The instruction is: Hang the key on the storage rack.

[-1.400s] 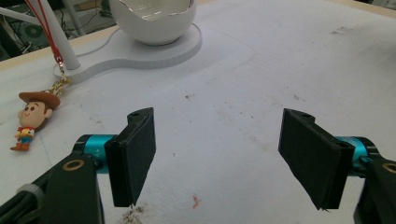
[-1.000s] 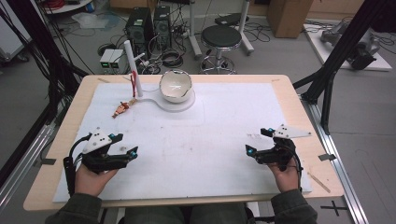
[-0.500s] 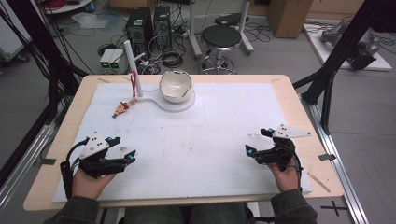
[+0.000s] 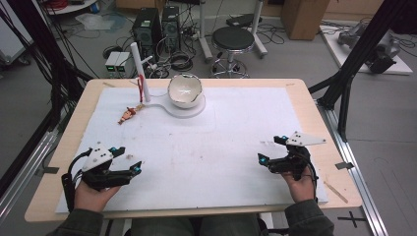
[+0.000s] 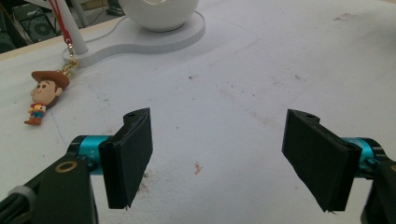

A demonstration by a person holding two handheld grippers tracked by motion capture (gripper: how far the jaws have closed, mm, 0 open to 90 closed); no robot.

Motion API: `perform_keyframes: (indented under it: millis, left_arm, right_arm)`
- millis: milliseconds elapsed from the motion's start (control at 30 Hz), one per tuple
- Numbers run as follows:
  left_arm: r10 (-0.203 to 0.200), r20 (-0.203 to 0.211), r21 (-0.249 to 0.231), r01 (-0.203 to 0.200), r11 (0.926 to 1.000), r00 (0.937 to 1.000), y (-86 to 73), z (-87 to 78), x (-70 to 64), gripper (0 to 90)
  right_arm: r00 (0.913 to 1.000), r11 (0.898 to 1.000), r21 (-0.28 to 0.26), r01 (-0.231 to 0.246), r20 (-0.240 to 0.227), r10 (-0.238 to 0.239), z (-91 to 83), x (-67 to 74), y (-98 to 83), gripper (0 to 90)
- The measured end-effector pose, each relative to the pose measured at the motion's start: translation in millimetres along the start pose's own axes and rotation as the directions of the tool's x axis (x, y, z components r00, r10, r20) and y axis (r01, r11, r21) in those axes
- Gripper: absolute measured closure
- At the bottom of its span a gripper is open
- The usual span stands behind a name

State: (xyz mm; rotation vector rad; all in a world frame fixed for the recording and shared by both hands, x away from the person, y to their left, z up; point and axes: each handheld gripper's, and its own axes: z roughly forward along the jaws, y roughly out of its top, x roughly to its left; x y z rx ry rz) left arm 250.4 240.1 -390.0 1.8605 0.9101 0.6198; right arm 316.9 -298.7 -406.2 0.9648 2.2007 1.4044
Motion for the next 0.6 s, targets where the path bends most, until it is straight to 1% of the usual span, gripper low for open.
perform_keyframes:
  millis: [300,367,400,600]
  left_arm:
    - [-0.01,-0.005,-0.015,0.01,0.9998,0.9999,-2.5,-4.8,0.5,24.6]
    - [-0.005,-0.003,-0.016,0.005,0.9999,1.0,-2.8,-4.9,0.4,24.5]
    - [-0.004,-0.003,-0.016,0.004,0.9999,1.0,-2.9,-4.7,0.5,24.4]
    - [-0.007,0.0,-0.02,0.007,0.9998,1.0,-4.1,-3.4,0.7,24.3]
  right_arm:
    - [1.0,1.0,0.009,0.003,-0.003,-0.003,0.4,0.2,-1.6,3.9]
    - [1.0,1.0,0.01,0.0,-0.002,0.0,0.6,0.3,-2.1,3.9]
    - [1.0,1.0,0.01,0.007,-0.003,-0.007,0.8,0.0,-2.3,3.9]
    - [1.0,1.0,0.024,0.007,-0.005,-0.007,1.6,2.0,-3.0,3.9]
